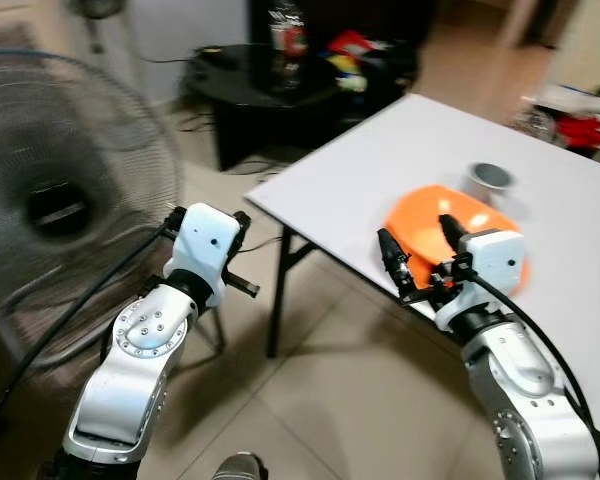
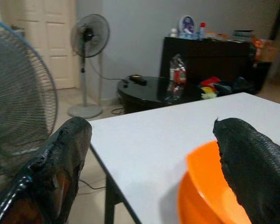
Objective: Setting the table
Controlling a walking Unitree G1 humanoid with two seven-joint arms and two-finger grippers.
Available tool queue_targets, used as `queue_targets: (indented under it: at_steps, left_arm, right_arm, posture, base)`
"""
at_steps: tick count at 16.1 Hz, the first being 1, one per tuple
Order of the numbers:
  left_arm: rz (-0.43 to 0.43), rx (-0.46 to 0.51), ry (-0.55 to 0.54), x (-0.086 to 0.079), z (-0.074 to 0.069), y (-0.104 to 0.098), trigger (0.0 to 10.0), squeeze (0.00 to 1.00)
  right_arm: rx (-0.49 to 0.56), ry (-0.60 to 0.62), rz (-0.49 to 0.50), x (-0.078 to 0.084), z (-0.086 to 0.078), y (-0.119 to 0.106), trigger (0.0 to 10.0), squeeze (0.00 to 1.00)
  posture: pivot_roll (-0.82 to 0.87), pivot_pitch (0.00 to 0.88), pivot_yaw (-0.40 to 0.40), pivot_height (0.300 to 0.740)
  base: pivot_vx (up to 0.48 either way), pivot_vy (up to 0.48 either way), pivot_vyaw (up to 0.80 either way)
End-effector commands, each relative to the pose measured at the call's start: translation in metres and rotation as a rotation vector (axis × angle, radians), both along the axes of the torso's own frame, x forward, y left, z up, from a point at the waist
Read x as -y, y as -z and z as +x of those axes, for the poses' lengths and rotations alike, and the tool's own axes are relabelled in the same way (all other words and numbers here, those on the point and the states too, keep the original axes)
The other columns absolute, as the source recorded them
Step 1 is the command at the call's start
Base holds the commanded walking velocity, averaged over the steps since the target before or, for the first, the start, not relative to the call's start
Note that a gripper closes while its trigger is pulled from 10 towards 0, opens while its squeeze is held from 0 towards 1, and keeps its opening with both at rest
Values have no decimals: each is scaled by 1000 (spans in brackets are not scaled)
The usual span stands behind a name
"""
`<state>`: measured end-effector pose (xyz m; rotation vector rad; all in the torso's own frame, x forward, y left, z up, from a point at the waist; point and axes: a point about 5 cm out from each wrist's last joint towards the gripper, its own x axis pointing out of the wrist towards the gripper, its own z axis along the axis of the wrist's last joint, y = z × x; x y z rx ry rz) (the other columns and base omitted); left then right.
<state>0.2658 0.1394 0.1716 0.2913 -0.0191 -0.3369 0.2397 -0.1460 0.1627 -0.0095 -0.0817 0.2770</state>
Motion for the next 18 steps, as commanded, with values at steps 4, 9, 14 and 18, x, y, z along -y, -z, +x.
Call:
queue_targets:
  at_steps: [4, 9, 14, 18]
  left_arm:
    - [-53, 24, -99, -10, 8, -5, 10000, 0]
    - [-58, 27, -100, -11, 7, -6, 10000, 0]
    - [-72, 22, -109, -11, 6, -6, 10000, 0]
    - [-83, 16, -112, -14, 6, -8, 10000, 0]
  right_arm:
    - [59, 24, -18, -1, 3, -5, 10000, 1000]
    - [28, -21, 76, -10, 2, -4, 10000, 1000]
    - [-15, -15, 138, -16, 4, -3, 10000, 1000]
    - [9, 31, 115, -10, 11, -5, 10000, 1000]
  posture:
    - [61, 0, -9, 740]
    - [80, 0, -24, 740]
    - [80, 0, -37, 740]
    - [77, 0, -25, 740]
  base:
    - [0, 0, 800]
    - [0, 0, 800]
    - [0, 0, 800]
    - [0, 0, 800]
